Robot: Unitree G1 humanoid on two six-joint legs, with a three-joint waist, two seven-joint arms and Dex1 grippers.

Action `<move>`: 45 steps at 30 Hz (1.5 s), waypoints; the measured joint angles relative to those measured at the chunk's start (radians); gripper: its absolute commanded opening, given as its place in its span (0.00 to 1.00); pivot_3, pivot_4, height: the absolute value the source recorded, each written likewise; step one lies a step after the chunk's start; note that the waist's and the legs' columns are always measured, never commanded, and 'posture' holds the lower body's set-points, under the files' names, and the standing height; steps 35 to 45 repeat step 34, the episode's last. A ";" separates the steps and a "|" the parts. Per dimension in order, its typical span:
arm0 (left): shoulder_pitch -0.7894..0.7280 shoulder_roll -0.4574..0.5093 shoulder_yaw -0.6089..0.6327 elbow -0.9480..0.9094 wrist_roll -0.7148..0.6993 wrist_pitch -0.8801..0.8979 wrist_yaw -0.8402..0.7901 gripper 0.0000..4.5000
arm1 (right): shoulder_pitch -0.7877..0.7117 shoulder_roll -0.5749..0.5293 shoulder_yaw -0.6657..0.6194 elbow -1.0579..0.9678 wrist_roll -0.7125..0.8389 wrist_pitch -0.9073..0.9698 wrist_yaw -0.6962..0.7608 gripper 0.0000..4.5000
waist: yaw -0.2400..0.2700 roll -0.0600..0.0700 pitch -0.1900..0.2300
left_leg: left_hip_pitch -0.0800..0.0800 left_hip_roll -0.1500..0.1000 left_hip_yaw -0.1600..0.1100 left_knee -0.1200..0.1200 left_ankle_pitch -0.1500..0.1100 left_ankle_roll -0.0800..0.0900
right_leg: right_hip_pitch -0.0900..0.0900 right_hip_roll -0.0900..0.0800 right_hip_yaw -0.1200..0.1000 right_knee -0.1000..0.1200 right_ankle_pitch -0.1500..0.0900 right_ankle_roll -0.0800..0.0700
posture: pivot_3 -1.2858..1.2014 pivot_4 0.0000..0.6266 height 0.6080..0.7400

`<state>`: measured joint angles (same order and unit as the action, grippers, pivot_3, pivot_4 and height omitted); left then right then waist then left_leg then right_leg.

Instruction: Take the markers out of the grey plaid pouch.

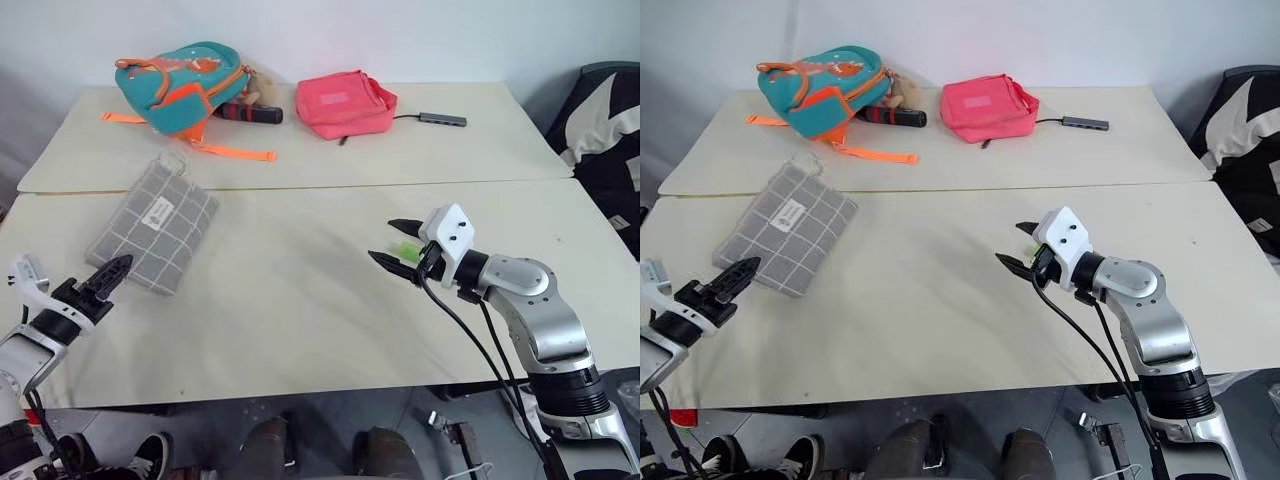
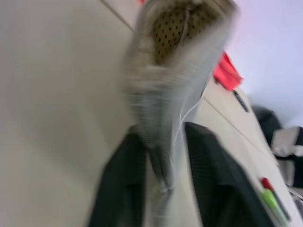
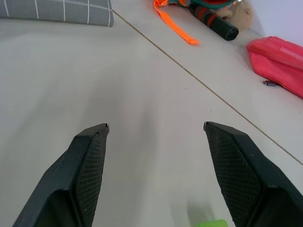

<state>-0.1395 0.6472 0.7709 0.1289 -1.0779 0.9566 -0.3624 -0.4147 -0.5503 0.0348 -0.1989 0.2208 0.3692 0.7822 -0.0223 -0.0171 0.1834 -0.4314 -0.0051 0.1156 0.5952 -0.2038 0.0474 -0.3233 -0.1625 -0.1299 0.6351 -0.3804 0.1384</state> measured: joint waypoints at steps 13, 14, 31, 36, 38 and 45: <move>0.364 0.200 -0.079 -0.200 0.302 -0.352 -0.466 0.93 | 0.018 -0.059 -0.068 0.016 0.049 0.008 0.036 0.75 | -0.004 0.000 0.000 | 0.002 0.001 0.006 -0.008 -0.002 -0.003 | -0.001 -0.002 0.003 -0.009 0.000 -0.001 | 0.52 0.24 1.00; 0.381 0.199 -0.077 -0.203 0.313 -0.374 -0.481 0.93 | 0.020 -0.061 -0.079 0.016 0.059 0.010 0.038 0.75 | -0.002 0.000 0.000 | 0.002 0.002 0.005 -0.008 -0.002 -0.003 | -0.002 -0.002 0.003 -0.009 -0.001 -0.002 | 0.52 0.24 1.00; 0.434 0.021 -0.037 -0.195 0.500 -0.710 -0.419 0.93 | -0.039 -0.143 -0.281 0.515 -0.052 -0.112 -0.249 0.75 | -0.008 0.000 0.000 | 0.003 0.002 0.007 -0.006 -0.001 0.002 | 0.000 -0.003 0.000 -0.007 -0.001 -0.002 | 0.52 0.24 1.00; 0.436 0.019 -0.037 -0.198 0.501 -0.711 -0.403 0.93 | -0.052 -0.138 -0.282 0.582 -0.063 -0.131 -0.292 0.75 | -0.008 0.000 0.000 | 0.003 0.002 0.007 -0.006 0.000 0.003 | 0.000 -0.003 0.000 -0.007 -0.001 -0.002 | 0.52 0.24 1.00; 0.436 0.019 -0.037 -0.198 0.501 -0.711 -0.403 0.93 | -0.052 -0.138 -0.282 0.582 -0.063 -0.131 -0.292 0.75 | -0.008 0.000 0.000 | 0.003 0.002 0.007 -0.006 0.000 0.003 | 0.000 -0.003 0.000 -0.007 -0.001 -0.002 | 0.52 0.24 1.00; 0.436 0.019 -0.037 -0.198 0.501 -0.711 -0.403 0.93 | -0.052 -0.138 -0.282 0.582 -0.063 -0.131 -0.292 0.75 | -0.008 0.000 0.000 | 0.003 0.002 0.007 -0.006 0.000 0.003 | 0.000 -0.003 0.000 -0.007 -0.001 -0.002 | 0.52 0.24 1.00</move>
